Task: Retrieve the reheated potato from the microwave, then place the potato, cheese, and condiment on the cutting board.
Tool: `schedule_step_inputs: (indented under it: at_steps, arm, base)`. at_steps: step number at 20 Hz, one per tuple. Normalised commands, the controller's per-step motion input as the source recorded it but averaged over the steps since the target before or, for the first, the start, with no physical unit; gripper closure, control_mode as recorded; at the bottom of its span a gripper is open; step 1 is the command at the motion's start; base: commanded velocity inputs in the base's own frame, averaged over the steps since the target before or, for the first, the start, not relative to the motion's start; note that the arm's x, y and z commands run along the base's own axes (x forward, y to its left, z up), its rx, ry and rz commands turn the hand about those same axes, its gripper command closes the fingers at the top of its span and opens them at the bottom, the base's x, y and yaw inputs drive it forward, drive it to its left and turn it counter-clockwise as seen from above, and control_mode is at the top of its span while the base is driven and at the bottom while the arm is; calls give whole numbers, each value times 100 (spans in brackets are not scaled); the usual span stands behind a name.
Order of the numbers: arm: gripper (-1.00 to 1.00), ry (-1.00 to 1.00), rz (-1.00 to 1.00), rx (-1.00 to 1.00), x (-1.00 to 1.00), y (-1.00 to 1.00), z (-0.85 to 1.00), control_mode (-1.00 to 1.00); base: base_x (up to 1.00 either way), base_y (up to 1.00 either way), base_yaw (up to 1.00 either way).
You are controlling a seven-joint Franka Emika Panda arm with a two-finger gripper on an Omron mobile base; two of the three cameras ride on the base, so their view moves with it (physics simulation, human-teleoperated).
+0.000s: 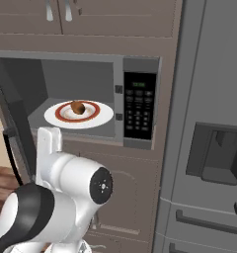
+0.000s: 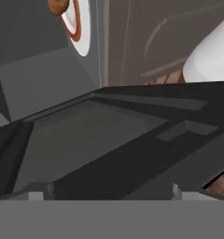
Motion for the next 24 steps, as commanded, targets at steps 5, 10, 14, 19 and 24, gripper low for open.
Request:
schedule_step_inputs:
  at_steps: [5, 10, 14, 19, 24]
  arm:
    - [-100, -1, 14, 0, -42, 34, -2, -100]
    - [-100, -3, 16, 0, -45, 42, -7, -100]
    - [-100, -3, 16, 0, -38, 44, -7, -100]
    - [-100, -7, 19, 0, -23, 54, -5, -100]
    - [-100, -11, 19, 0, -18, 64, -9, -100]
  base:
    - [0, 0, 0]
    - [0, 0, 0]
    - [0, 0, 0]
    - [0, 0, 0]
    - [0, 0, 0]
